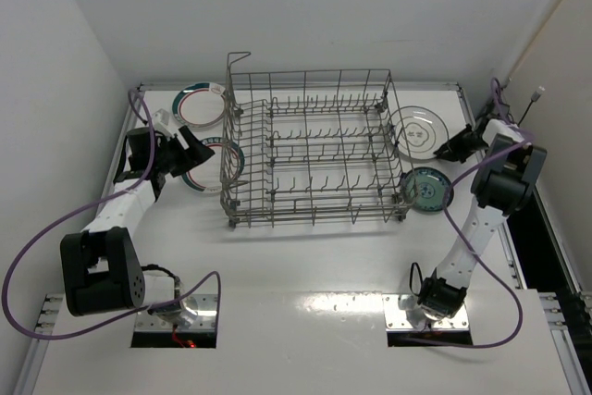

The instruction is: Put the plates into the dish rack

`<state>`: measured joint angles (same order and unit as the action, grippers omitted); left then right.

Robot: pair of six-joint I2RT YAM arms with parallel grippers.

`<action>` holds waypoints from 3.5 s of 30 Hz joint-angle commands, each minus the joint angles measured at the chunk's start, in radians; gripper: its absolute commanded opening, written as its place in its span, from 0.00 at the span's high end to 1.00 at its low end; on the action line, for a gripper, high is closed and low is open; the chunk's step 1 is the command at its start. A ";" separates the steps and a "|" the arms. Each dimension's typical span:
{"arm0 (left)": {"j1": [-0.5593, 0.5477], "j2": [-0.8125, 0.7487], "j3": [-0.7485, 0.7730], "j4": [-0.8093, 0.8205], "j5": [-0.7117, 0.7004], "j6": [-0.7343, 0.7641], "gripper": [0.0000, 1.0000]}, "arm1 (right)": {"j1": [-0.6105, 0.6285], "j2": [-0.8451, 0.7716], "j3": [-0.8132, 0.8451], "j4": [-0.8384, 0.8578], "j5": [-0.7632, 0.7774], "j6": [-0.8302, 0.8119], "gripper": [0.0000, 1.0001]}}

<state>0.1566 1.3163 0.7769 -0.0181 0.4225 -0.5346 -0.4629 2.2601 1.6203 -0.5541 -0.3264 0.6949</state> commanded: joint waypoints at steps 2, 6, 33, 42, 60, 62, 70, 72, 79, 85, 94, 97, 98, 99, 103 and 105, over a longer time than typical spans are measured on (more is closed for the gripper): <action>-0.005 -0.006 0.036 0.009 -0.007 0.018 0.32 | 0.006 0.035 0.020 0.034 0.016 -0.040 0.94; -0.005 0.003 0.036 0.009 -0.007 0.018 0.32 | 0.006 -0.037 -0.042 0.129 0.007 -0.040 0.98; -0.005 0.031 0.036 0.018 0.021 0.018 0.32 | 0.047 -0.287 -0.208 0.307 0.084 -0.080 1.00; -0.005 0.040 0.036 0.018 0.021 0.018 0.32 | 0.105 -0.468 -0.135 0.284 0.212 -0.071 1.00; -0.005 0.058 0.027 0.038 0.061 -0.010 0.32 | 0.259 -0.919 -0.258 0.275 0.486 -0.248 1.00; -0.005 0.067 0.018 0.047 0.075 -0.010 0.32 | 0.288 -0.965 -0.278 0.261 0.516 -0.277 1.00; -0.005 0.077 0.018 0.060 0.096 -0.030 0.32 | 0.398 -1.117 -0.346 0.194 0.572 -0.287 1.00; -0.005 0.077 0.009 0.060 0.107 -0.030 0.32 | 0.435 -1.149 -0.378 0.172 0.581 -0.296 1.00; -0.005 0.077 0.009 0.069 0.117 -0.039 0.32 | 0.507 -1.214 -0.528 0.135 0.653 -0.316 1.00; -0.005 0.077 0.009 0.078 0.117 -0.039 0.32 | 0.540 -1.243 -0.588 0.146 0.730 -0.325 1.00; -0.005 0.067 0.009 0.069 0.117 -0.039 0.32 | 0.694 -1.179 -0.597 0.155 0.860 -0.366 1.00; -0.005 0.067 0.009 0.069 0.117 -0.039 0.32 | 0.744 -1.137 -0.597 0.168 0.903 -0.388 1.00; -0.005 0.067 0.009 0.069 0.117 -0.039 0.32 | 0.754 -1.127 -0.597 0.168 0.914 -0.388 1.00; -0.005 0.067 0.009 0.069 0.117 -0.039 0.32 | 0.774 -1.111 -0.587 0.177 0.937 -0.400 1.00; -0.005 0.067 0.009 0.069 0.117 -0.039 0.32 | 0.811 -1.030 -0.537 0.177 0.972 -0.428 1.00; -0.005 0.067 0.009 0.069 0.117 -0.039 0.32 | 0.822 -0.992 -0.524 0.177 0.981 -0.440 1.00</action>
<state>0.1566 1.3930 0.7769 0.0158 0.5259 -0.5774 0.3363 1.2221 1.0538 -0.4259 0.6071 0.2749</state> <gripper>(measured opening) 0.676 0.040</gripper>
